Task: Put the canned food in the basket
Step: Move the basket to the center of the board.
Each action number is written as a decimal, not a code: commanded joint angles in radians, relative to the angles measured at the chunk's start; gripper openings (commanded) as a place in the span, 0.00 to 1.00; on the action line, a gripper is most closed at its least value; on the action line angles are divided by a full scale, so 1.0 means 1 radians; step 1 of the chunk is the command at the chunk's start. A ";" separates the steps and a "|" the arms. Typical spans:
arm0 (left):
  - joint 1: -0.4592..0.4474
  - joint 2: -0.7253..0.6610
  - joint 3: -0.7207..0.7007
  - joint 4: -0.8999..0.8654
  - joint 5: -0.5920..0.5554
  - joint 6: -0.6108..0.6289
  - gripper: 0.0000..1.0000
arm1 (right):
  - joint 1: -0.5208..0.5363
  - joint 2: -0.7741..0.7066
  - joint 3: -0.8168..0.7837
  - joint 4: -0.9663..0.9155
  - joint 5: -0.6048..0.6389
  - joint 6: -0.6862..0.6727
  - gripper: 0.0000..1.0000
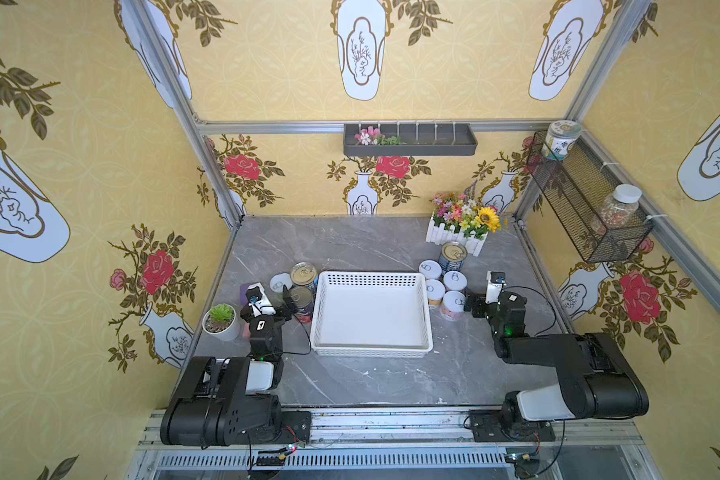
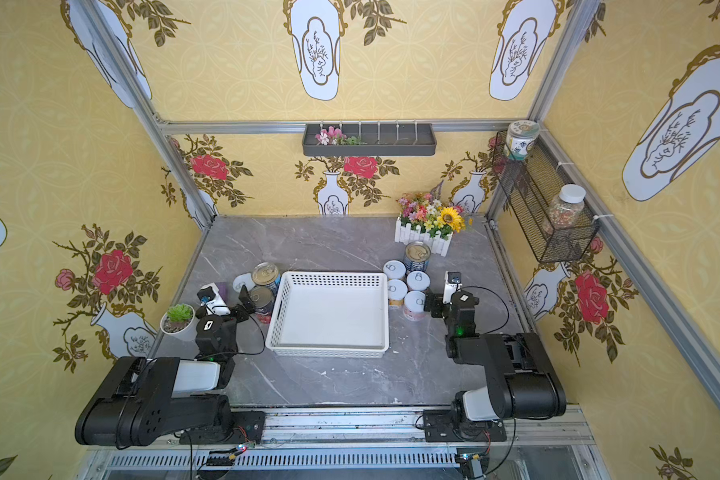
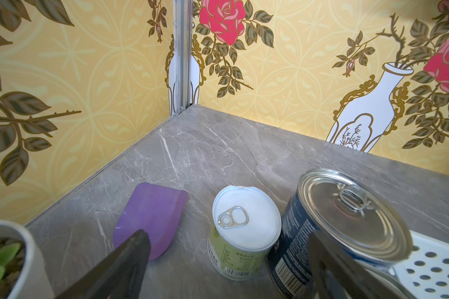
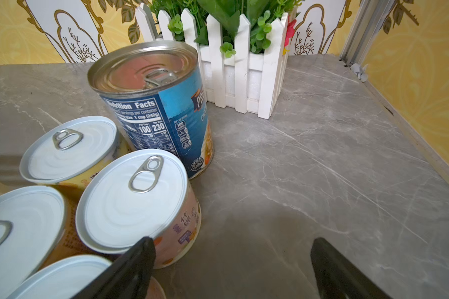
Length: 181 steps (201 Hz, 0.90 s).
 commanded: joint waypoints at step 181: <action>0.001 0.008 0.002 0.020 0.017 0.014 1.00 | 0.018 -0.005 -0.005 0.008 0.043 -0.014 0.97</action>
